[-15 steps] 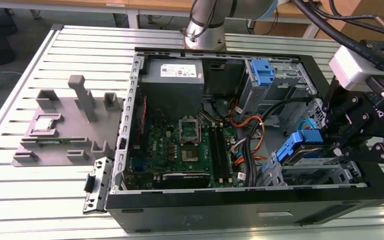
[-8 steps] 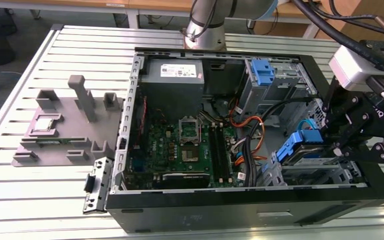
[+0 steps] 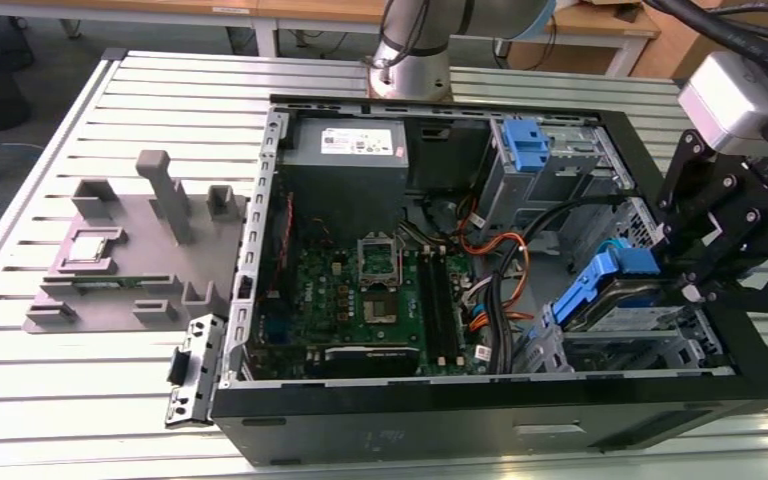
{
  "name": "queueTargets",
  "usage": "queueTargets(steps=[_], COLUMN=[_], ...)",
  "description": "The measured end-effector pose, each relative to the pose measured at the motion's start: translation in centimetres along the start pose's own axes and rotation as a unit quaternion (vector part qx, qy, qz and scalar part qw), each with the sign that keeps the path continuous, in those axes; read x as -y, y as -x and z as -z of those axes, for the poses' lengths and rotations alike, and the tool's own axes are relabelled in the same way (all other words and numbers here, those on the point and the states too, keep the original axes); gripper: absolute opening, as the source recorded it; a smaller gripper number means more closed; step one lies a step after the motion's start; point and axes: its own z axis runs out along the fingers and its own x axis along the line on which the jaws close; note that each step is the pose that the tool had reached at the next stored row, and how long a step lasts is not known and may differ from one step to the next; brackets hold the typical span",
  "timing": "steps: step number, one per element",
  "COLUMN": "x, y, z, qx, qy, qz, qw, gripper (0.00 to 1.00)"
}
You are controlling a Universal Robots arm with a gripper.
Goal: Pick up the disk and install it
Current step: 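Insert the disk into the insertion slot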
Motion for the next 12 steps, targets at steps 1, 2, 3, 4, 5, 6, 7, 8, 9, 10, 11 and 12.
queueTargets(steps=[1,2,3,4,5,6,7,8,9,10,11,12], x=[0.0,0.0,0.0,0.0,0.0,0.0,0.0,0.0,-0.01,0.0,0.0,0.0], y=[0.0,0.0,0.0,0.0,0.0,0.0,0.01,0.01,0.01,0.01,0.01,0.01], z=[0.01,0.03,0.05,0.06,0.06,0.09,0.1,0.1,0.11,0.11,0.12,0.13], qx=[0.0,-0.0001,-0.0002,-0.0002,-0.0001,-0.0004,-0.0003,-0.0002,-0.0002,-0.0001,-0.0001,-0.0001], qy=[0.0,0.0,0.0,0.0,0.0,0.0,0.0,0.0,0.0,0.0,0.0,0.0], qz=[0.0,0.0,0.0,0.0,0.0,0.0,0.0,0.0,0.0,0.0,0.0,0.0], qw=[1.0,1.0,1.0,1.0,1.0,1.0,1.0,1.0,1.0,1.0,1.0,1.0], gripper=[0.35,0.35,0.35,0.35,0.35,0.36,0.36,0.36,0.42,0.42,0.42,0.42])
